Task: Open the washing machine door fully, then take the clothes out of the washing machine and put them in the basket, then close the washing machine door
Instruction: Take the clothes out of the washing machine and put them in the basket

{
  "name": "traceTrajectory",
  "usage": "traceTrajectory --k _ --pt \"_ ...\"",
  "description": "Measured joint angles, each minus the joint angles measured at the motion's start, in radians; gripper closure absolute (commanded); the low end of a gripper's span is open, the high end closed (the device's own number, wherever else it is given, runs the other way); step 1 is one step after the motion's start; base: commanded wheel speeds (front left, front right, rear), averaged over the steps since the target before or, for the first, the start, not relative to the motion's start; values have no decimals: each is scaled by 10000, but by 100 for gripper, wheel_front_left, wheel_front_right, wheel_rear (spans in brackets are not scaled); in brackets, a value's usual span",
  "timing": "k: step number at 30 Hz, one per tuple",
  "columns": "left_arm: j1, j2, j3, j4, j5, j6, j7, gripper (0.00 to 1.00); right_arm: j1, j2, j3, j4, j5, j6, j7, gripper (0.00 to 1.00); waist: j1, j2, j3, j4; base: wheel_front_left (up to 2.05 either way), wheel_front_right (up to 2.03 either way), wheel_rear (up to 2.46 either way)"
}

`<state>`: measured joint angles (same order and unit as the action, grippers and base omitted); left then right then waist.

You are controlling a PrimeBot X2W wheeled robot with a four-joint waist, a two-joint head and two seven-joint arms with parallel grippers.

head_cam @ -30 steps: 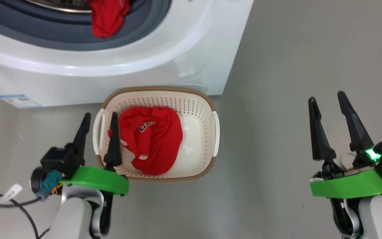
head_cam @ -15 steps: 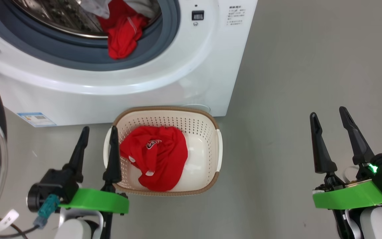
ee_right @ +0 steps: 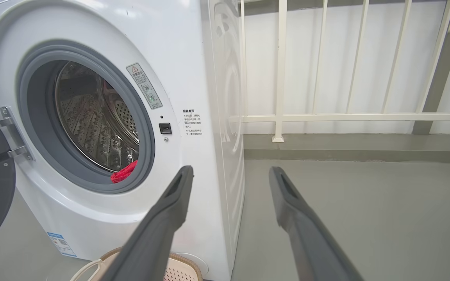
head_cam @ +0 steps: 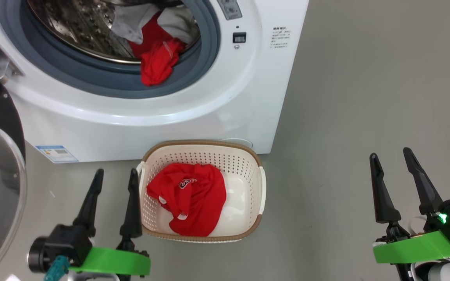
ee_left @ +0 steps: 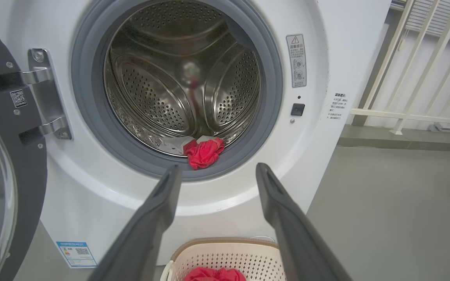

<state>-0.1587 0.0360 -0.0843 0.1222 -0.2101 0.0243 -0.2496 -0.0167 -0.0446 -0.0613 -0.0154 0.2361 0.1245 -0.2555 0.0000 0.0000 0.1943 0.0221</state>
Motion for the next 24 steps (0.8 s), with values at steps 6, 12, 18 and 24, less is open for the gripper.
traceTrajectory --k 6,12,18,24 --pt "381 4 48 -90 90 0 0 0 189 27 -111 6 4 0 0 0 0 0 -270 18 0 0 0" --pt "611 8 -4 -146 102 4 0 0 419 31 -167 23 6 0 0 0 0 0 -506 22 0 0 0" --pt "797 25 -44 -136 105 8 0 0 565 54 -186 71 13 0 0 0 0 0 -749 1 0 0 0" --pt "883 29 -52 -132 165 17 0 0 654 59 -194 65 13 0 0 0 0 0 -927 -16 0 0 0"
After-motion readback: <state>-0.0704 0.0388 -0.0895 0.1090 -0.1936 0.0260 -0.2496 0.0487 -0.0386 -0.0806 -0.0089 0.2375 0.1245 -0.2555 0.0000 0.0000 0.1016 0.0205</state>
